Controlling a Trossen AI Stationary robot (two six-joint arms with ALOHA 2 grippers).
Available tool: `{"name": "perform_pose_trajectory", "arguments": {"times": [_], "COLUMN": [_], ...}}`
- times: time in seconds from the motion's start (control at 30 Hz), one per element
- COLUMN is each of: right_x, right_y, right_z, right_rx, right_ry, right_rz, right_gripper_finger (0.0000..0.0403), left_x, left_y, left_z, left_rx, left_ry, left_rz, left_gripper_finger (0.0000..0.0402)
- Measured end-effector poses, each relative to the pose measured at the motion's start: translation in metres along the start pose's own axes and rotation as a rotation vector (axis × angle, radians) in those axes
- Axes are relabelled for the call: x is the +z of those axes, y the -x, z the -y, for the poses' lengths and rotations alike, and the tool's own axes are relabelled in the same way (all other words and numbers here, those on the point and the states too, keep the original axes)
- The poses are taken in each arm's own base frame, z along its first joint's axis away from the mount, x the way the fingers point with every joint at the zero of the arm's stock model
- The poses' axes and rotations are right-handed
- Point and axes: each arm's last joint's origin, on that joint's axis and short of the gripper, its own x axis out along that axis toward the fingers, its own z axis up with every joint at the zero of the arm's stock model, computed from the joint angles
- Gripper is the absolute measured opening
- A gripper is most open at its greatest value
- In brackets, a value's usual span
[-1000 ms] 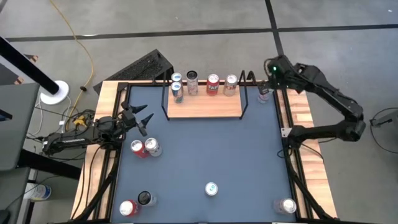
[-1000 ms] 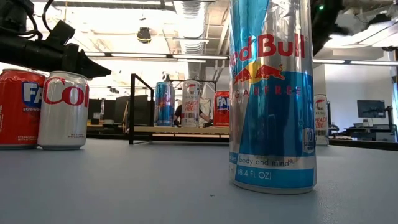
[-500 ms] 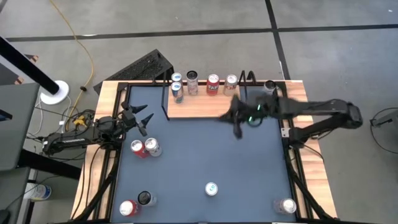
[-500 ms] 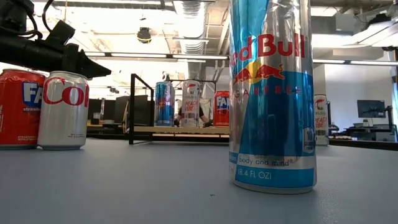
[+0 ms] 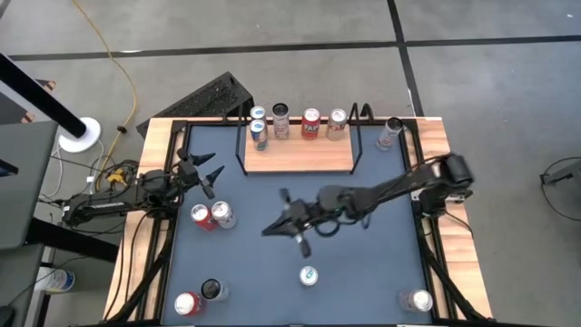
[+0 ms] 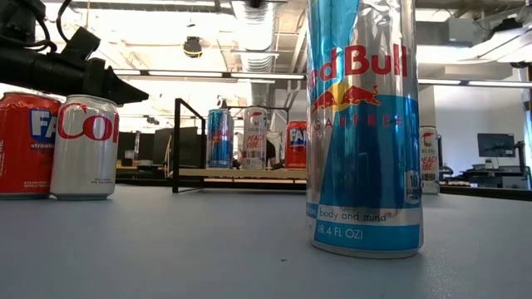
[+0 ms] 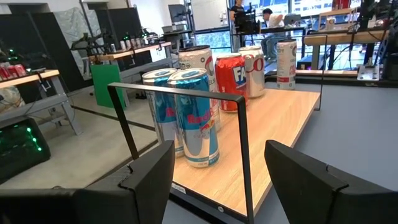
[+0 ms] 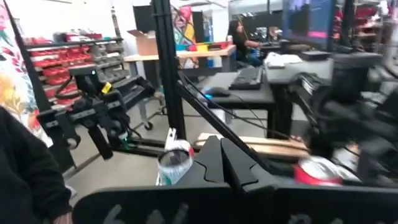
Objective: Place canned beverage on shelf
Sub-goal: Put the bottom white-pink soda can on the shelf aligned with the other white-pink soda can
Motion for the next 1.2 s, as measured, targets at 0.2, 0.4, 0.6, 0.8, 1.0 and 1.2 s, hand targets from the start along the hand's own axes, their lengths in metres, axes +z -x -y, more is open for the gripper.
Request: {"name": "perform_pose_trajectory", "arguments": {"times": [0.2,0.4,0.6,0.8,1.0,1.2], "right_x": [-0.008,-0.019,-0.040,-0.066,-0.085,-0.101], "right_y": [-0.059,-0.104,-0.134,-0.153,-0.166,-0.171], "right_z": [-0.006,-0.018,-0.023,-0.027,-0.028,-0.024], "right_rx": [0.128,0.250,0.271,0.274,0.256,0.201], "right_ry": [0.011,0.066,0.086,0.074,0.074,0.091], "right_rz": [-0.031,-0.017,-0.045,-0.066,-0.063,-0.069], "right_gripper_finger": [0.0011,0.0078,0.0197,0.0320,0.0393,0.0386], "left_x": [0.000,0.000,0.000,0.000,0.000,0.000], "left_y": [0.000,0.000,0.000,0.000,0.000,0.000], "left_z": [0.000,0.000,0.000,0.000,0.000,0.000], "left_rx": [0.000,0.000,0.000,0.000,-0.001,0.000], "left_ry": [0.000,0.000,0.000,0.000,0.000,0.000], "left_rz": [0.001,0.000,0.000,0.000,0.000,0.000], "left_gripper_finger": [0.0240,0.0240,0.0240,0.0240,0.0240,0.0240]}}
